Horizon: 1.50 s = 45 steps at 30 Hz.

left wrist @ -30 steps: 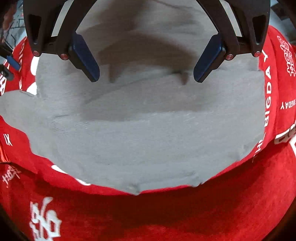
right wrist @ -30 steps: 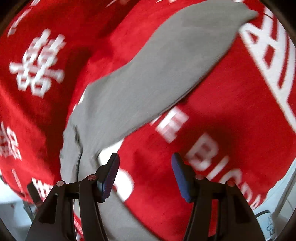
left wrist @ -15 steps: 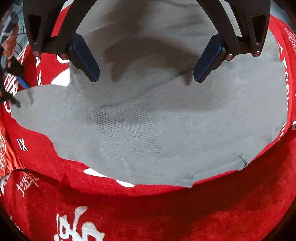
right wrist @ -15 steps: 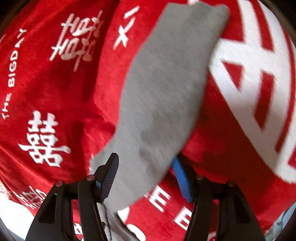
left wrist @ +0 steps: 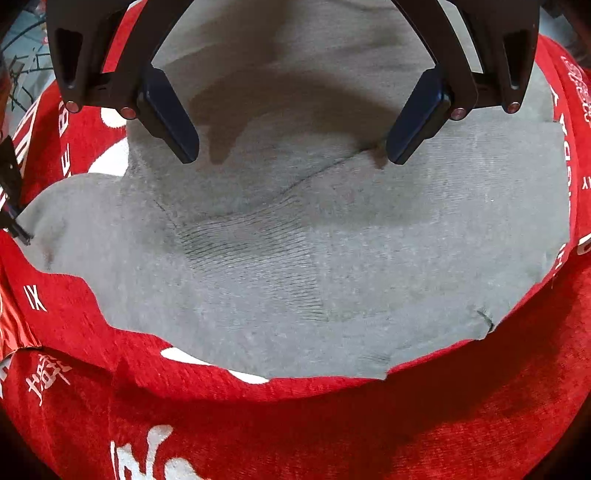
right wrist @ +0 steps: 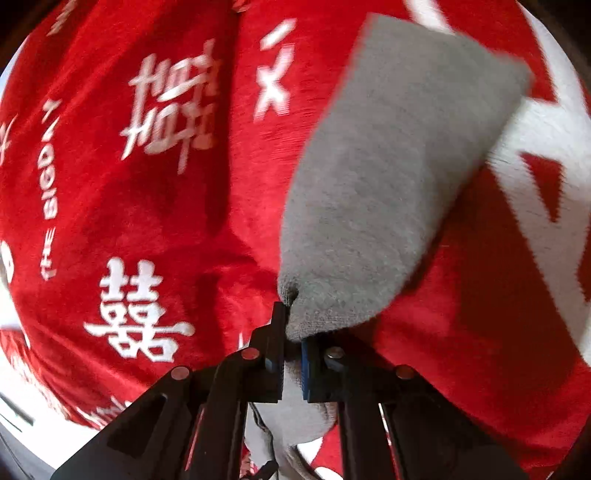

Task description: Fold small clothes

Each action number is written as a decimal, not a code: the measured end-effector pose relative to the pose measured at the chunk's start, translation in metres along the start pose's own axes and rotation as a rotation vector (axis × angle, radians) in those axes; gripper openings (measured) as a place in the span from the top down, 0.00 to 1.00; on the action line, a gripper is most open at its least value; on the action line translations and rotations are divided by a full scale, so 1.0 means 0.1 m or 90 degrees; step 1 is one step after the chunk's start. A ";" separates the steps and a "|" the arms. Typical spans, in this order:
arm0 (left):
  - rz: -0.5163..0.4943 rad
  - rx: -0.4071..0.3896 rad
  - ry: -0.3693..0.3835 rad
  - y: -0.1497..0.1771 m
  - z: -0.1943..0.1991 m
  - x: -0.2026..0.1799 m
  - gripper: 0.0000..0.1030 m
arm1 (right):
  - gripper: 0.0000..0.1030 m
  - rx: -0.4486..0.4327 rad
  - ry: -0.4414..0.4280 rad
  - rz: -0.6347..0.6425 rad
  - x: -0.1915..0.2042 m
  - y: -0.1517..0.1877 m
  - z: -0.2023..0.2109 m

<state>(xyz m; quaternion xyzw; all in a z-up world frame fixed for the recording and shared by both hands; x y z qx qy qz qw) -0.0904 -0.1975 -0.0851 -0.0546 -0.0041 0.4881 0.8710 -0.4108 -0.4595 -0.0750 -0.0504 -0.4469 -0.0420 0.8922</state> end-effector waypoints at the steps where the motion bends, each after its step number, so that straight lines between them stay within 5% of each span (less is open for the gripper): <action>1: 0.004 -0.003 -0.001 0.01 0.02 0.05 0.01 | 0.93 0.002 -0.006 0.018 0.09 0.02 -0.01; 10: 0.072 -0.026 -0.008 -0.04 0.12 0.62 0.01 | 0.93 0.115 -0.083 0.310 1.59 0.55 -0.49; 15: 0.108 -0.057 -0.019 -0.07 0.24 1.05 0.01 | 0.93 0.227 -0.083 0.515 2.40 1.41 -1.08; 18: 0.142 -0.067 -0.021 -0.06 0.27 1.36 0.01 | 0.93 0.297 -0.064 0.578 2.53 1.91 -1.45; 22: 0.180 -0.067 -0.032 -0.02 0.27 1.81 0.01 | 0.91 0.393 0.004 0.581 2.34 2.42 -1.96; 26: 0.205 -0.064 -0.033 0.00 0.25 2.12 0.01 | 0.86 0.444 0.104 0.551 1.98 2.58 -2.15; 27: 0.211 -0.064 -0.030 0.00 0.24 2.18 0.01 | 0.82 0.435 0.095 0.527 1.96 2.55 -2.11; 29: 0.221 -0.065 -0.021 -0.03 0.24 2.22 0.01 | 0.51 0.413 0.084 0.489 1.91 2.46 -2.01; 32: 0.240 -0.069 0.003 -0.07 0.22 2.36 0.01 | 0.46 0.330 0.086 0.441 1.94 2.24 -1.88; 34: 0.252 -0.072 0.030 -0.10 0.25 2.44 0.01 | 0.48 0.292 0.090 0.388 1.93 2.09 -1.94; 37: 0.266 -0.075 0.085 -0.15 0.31 2.52 0.01 | 0.94 0.291 0.089 0.355 2.01 2.07 -2.17; 41: 0.287 -0.065 0.170 -0.22 0.31 2.67 0.01 | 0.94 0.347 0.015 0.497 2.45 2.47 -2.27; 45: 0.320 -0.036 0.275 -0.28 0.27 2.78 0.01 | 0.94 0.457 -0.027 0.670 2.73 3.25 -2.37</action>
Point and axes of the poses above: each gripper's, at about its wrist camera, not at the fingertips, and z roughly against the way its jaws point, x to its left, y to its underside, the point moved 3 cm from there along -z, roughly the way its jaws point, and after that the axes turned 13 degrees about z, right-handed, at the moved point
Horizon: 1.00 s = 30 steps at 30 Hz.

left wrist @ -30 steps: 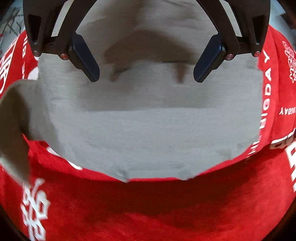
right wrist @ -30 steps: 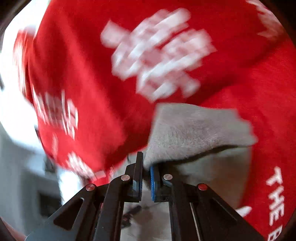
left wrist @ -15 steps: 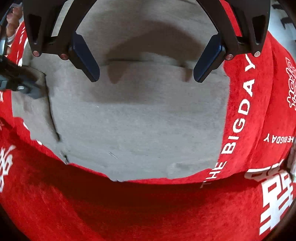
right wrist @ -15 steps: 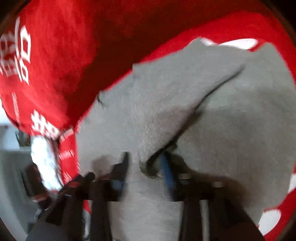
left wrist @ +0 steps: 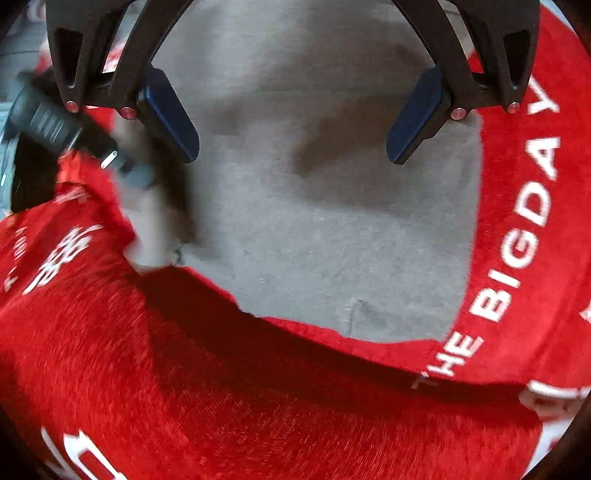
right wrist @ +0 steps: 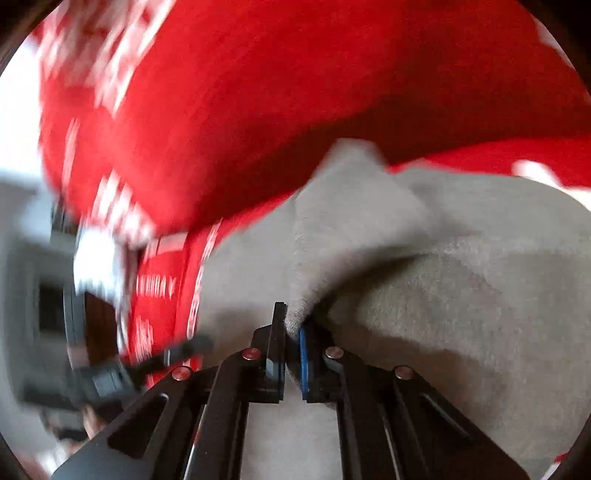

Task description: Fold small clothes

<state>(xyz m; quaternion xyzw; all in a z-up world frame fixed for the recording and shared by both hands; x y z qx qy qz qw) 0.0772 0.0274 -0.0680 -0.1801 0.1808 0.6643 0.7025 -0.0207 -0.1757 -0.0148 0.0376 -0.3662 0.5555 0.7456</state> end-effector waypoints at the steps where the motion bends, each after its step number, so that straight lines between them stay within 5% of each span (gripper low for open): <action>1: 0.005 0.008 0.013 -0.01 -0.01 0.01 0.01 | 0.94 0.021 -0.005 0.016 0.08 0.03 -0.10; 6: 0.019 0.047 0.036 -0.01 -0.15 0.04 0.01 | 0.84 0.118 0.029 0.017 0.10 0.32 -0.41; 8: 0.019 0.056 0.032 0.01 -0.22 0.02 0.01 | 0.54 0.104 0.017 -0.005 0.04 0.38 -0.29; 9: 0.016 0.058 0.028 0.02 -0.25 0.00 0.01 | 0.49 0.094 0.012 -0.018 0.00 0.43 -0.19; 15: 0.006 0.056 0.014 0.05 -0.34 -0.18 0.03 | 0.46 0.052 0.048 -0.159 -0.47 0.71 0.30; 17: 0.004 0.054 -0.006 0.04 -0.36 -0.21 0.30 | 0.46 0.018 0.058 -0.247 -0.73 0.89 0.51; 18: 0.005 0.061 -0.011 0.04 -0.38 -0.21 0.57 | 0.46 -0.008 0.062 -0.303 -0.90 1.00 0.63; 19: 0.010 0.072 -0.009 0.03 -0.40 -0.19 0.81 | 0.46 -0.026 0.064 -0.338 -1.00 1.07 0.69; 20: 0.012 0.077 -0.005 0.03 -0.41 -0.17 0.91 | 0.46 -0.046 0.067 -0.377 -1.11 1.16 0.76; 23: -0.003 0.064 0.004 0.03 -0.32 -0.17 0.93 | 0.52 -0.116 0.044 -0.474 -1.35 1.26 0.83; 24: -0.015 0.056 0.012 0.04 -0.26 -0.20 0.93 | 0.64 -0.125 0.043 -0.483 -1.37 1.23 0.82; 25: -0.023 0.051 0.015 0.04 -0.22 -0.21 0.93 | 0.94 -0.132 0.049 -0.474 -1.39 1.16 0.85; 30: -0.068 0.033 -0.003 0.12 -0.12 -0.31 0.93 | 0.94 -0.140 0.107 -0.352 -1.30 0.85 1.06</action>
Point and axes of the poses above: each gripper's, at about its wrist camera, not at the fingertips, and z roughly against the way its jaws point, x to its left, y to its underside, the point moved 3 cm from there along -z, roughly the way its jaws point, and after that the axes turned 13 degrees about z, right-handed, at the moved point
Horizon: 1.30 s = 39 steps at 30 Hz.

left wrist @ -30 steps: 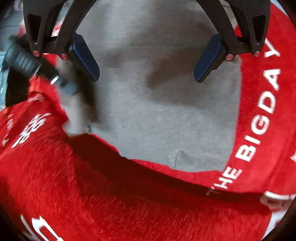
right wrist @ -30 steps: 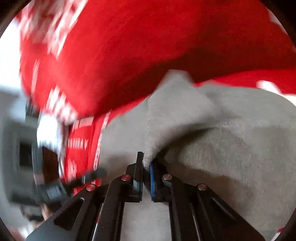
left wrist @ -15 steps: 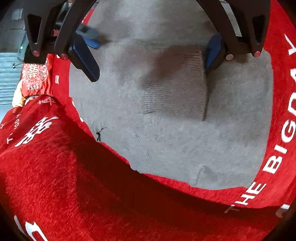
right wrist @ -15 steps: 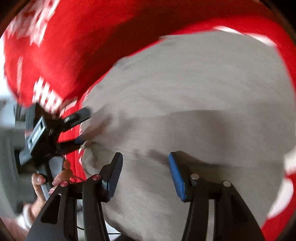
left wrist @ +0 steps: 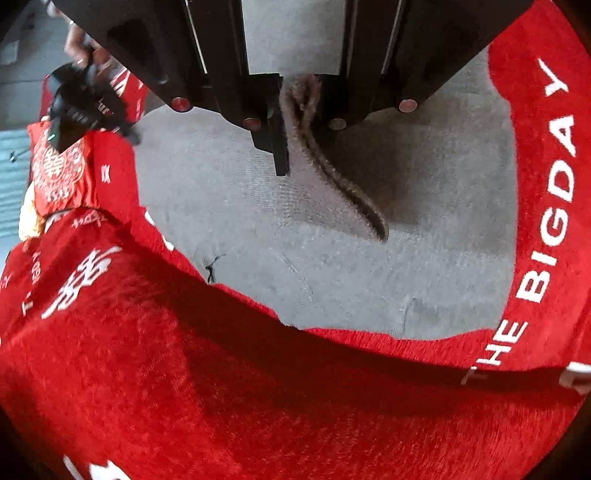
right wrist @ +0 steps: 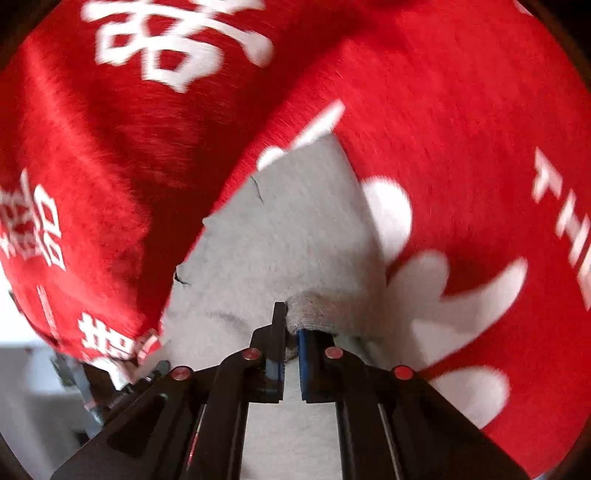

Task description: Fold small clothes

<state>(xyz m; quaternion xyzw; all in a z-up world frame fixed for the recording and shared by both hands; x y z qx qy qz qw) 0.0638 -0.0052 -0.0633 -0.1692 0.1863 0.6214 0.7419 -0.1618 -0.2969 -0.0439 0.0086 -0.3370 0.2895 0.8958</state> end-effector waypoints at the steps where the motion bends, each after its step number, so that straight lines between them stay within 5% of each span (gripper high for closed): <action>1: -0.007 0.001 -0.010 0.03 -0.03 0.01 0.93 | 0.94 0.002 0.009 0.009 -0.09 -0.05 0.05; 7: -0.039 0.010 -0.085 0.17 -0.22 0.13 0.92 | 0.95 0.060 0.048 0.046 -0.48 0.11 -0.03; 15: -0.020 -0.034 -0.194 0.10 0.05 0.41 0.84 | 0.86 0.108 0.061 0.107 -0.39 0.25 0.24; 16: -0.014 -0.037 -0.198 0.08 0.10 0.43 0.84 | 0.83 0.099 0.055 0.118 -0.37 0.23 0.31; 19: -0.010 -0.040 -0.190 0.03 0.15 0.40 0.84 | 0.50 0.061 0.061 0.122 -0.37 0.05 0.46; 20: -0.011 -0.038 -0.186 0.02 0.13 0.37 0.84 | 0.47 0.049 0.063 0.111 -0.40 -0.03 0.46; 28: -0.017 -0.036 -0.207 0.01 -0.10 0.19 0.83 | 0.52 0.050 0.029 0.010 -0.63 -0.67 -0.10; 29: -0.023 -0.041 -0.216 0.02 -0.12 0.16 0.83 | 0.79 0.065 0.020 0.017 -0.59 -0.69 -0.18; 30: -0.027 -0.042 -0.221 0.02 -0.14 0.14 0.83 | 0.93 0.082 0.033 0.037 -0.54 -0.71 -0.24; 34: -0.042 -0.049 -0.236 0.01 -0.23 0.03 0.83 | 0.92 0.042 0.063 0.103 -0.37 -0.79 -0.10; 39: -0.053 -0.053 -0.252 -0.05 -0.33 0.01 0.83 | 0.92 0.062 0.084 0.045 -0.77 -0.73 -0.18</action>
Point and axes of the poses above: each gripper's, at about its wrist camera, not at the fingertips, and z roughly against the way its jaws point, x to its left, y to its underside, the point moved 3 cm from there along -z, roughly the way its jaws point, and after that the axes turned 13 degrees about z, right-handed, at the moved point
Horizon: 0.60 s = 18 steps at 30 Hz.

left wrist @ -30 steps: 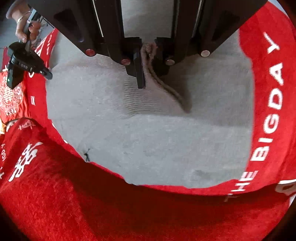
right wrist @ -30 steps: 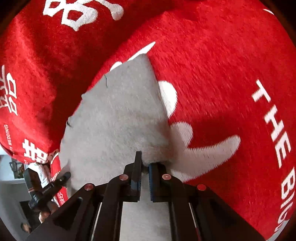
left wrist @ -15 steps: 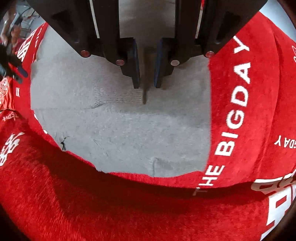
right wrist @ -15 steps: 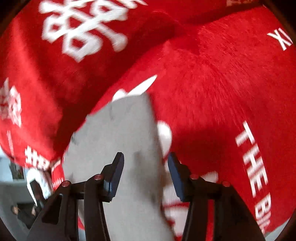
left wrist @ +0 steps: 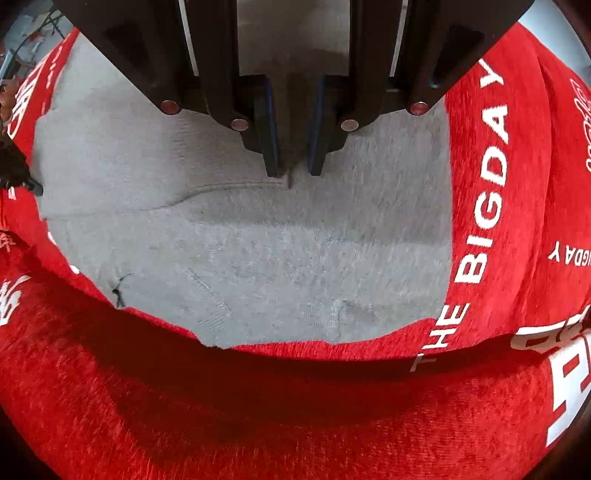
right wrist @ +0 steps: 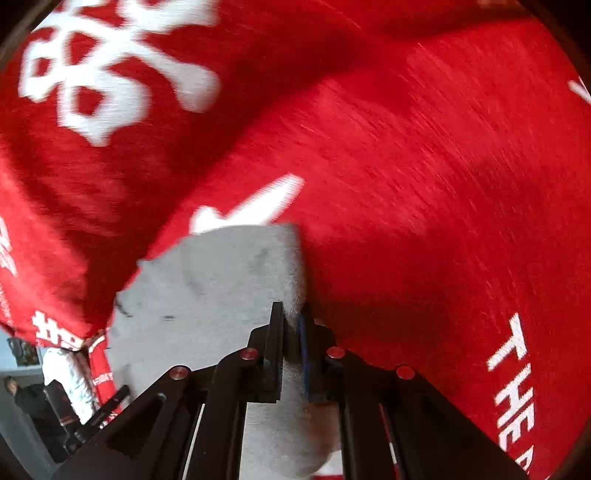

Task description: Fold small clothes

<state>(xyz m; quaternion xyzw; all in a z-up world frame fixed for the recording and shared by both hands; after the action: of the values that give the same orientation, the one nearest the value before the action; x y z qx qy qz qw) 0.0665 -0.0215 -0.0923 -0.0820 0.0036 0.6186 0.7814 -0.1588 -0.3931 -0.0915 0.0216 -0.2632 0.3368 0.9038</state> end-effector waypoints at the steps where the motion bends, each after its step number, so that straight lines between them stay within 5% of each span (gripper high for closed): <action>1: -0.004 -0.008 -0.004 -0.03 -0.03 -0.06 0.83 | 0.92 -0.007 -0.004 -0.004 -0.01 0.01 0.01; 5: -0.019 -0.022 -0.030 -0.08 0.04 -0.05 0.83 | 0.78 0.000 0.056 0.005 0.09 0.05 0.12; 12: -0.024 -0.030 0.002 0.02 0.33 0.03 0.83 | 0.78 -0.020 0.047 0.105 0.55 0.41 0.46; 18: -0.059 0.010 -0.030 0.32 0.07 -0.01 0.83 | 0.82 0.038 0.067 0.147 0.71 0.77 0.11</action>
<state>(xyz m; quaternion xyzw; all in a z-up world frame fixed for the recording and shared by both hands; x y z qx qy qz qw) 0.0344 -0.0148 -0.0889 -0.0616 -0.0141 0.5834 0.8097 -0.1670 -0.2933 -0.0575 0.0001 -0.2062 0.4471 0.8704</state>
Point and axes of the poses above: each gripper's, at about its wrist camera, not at the fingertips, and z roughly against the way its jaws point, x to its left, y to its underside, the point moved 3 cm from there along -z, roughly the way its jaws point, and after that the axes turned 13 degrees about z, right-handed, at the moved point
